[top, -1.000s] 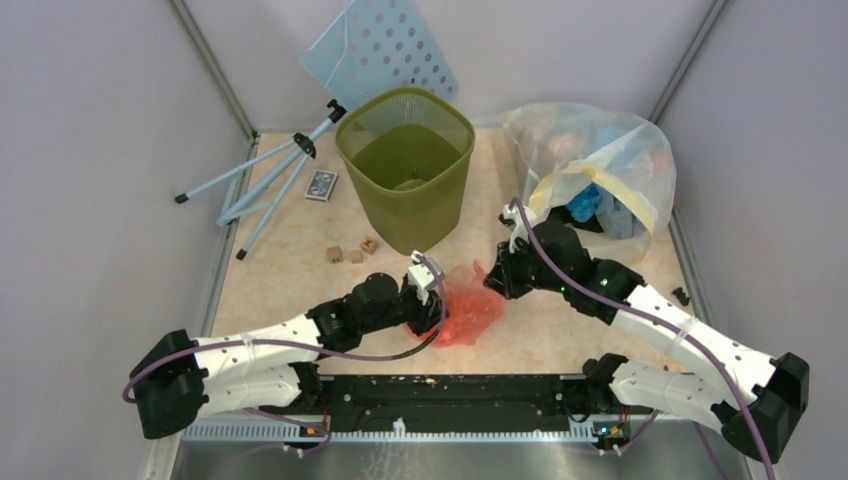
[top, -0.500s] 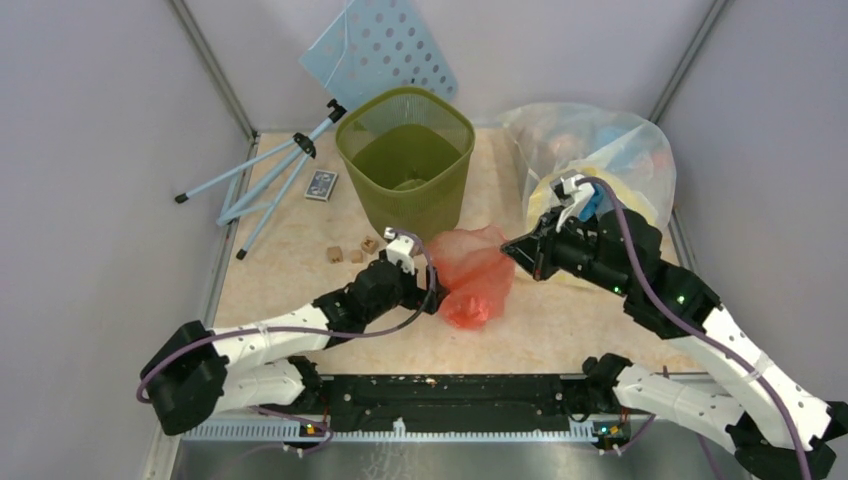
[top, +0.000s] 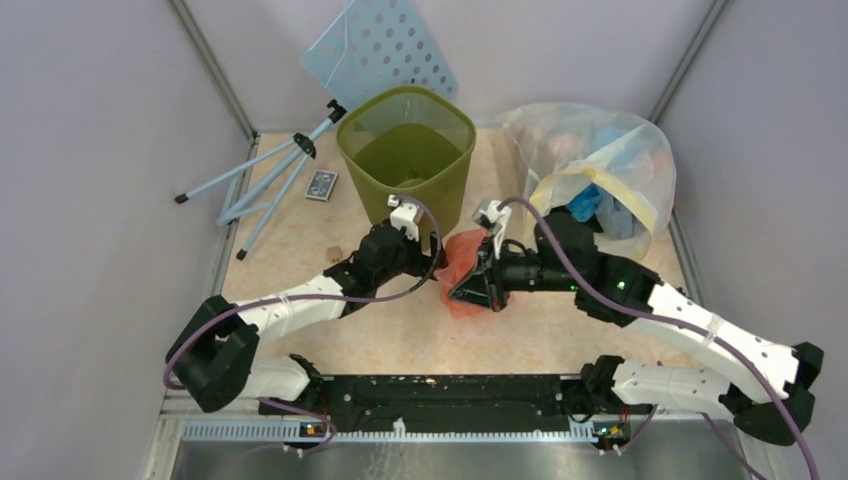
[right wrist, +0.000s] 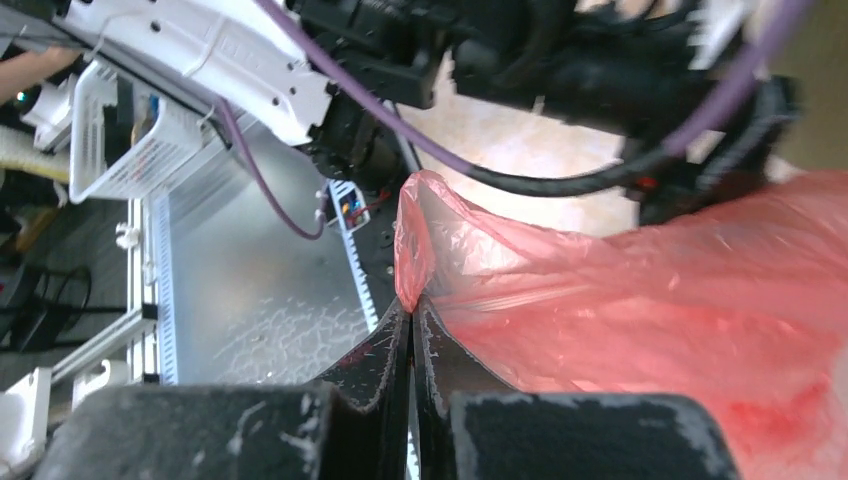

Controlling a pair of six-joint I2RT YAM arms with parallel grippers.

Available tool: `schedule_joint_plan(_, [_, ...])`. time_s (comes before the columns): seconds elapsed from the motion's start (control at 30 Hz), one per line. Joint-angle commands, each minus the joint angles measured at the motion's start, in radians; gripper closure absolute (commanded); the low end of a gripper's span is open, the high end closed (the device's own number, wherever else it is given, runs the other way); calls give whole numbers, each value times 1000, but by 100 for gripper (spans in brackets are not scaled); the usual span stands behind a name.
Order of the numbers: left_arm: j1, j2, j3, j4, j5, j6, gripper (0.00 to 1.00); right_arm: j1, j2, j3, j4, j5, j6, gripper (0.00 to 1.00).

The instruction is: Put the trash bags into the trash bin

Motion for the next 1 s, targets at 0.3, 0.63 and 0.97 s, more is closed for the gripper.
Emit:
schedule_joint_plan(0.3, [18,22,144,-30,127,94,3,187,242,71,123,267,-35,42])
schedule_joint_plan(0.63, [20,-239,77,-325,-1,103,1,184,30,-108,38,499,-29,35])
schedule_joint_plan(0.97, [18,-425,127,-570,105,97,1,184,-23,-243,-35,511,-144,16])
